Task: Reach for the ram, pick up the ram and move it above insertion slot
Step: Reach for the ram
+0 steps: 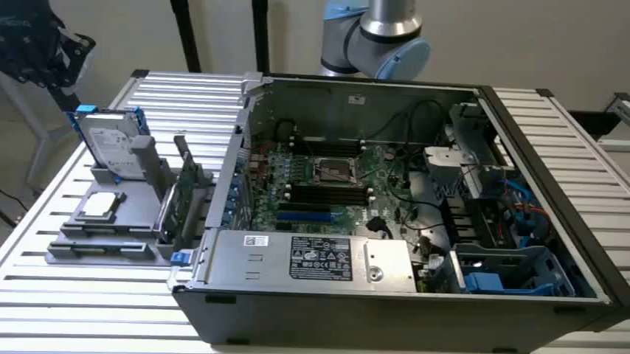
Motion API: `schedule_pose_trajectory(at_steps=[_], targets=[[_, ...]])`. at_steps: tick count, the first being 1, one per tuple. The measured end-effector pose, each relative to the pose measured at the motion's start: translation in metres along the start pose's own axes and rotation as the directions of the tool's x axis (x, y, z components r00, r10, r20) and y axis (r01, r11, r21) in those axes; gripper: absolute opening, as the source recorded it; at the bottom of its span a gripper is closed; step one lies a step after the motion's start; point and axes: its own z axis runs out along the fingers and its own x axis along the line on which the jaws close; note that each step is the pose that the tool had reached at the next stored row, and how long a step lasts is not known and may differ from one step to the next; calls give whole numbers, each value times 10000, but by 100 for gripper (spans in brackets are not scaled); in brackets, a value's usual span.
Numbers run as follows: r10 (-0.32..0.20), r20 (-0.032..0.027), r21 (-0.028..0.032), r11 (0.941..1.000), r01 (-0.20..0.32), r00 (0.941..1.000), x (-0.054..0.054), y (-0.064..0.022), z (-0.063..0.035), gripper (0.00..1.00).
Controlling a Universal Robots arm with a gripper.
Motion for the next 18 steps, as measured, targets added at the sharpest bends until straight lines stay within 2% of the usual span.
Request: schedule_pose_trajectory(at_steps=[11, 18], targets=[[2, 4, 1, 10000, -2, 10000, 2, -16, 0, 11], [-1, 6, 0, 10000, 1, 10000, 1, -317, 27, 11]])
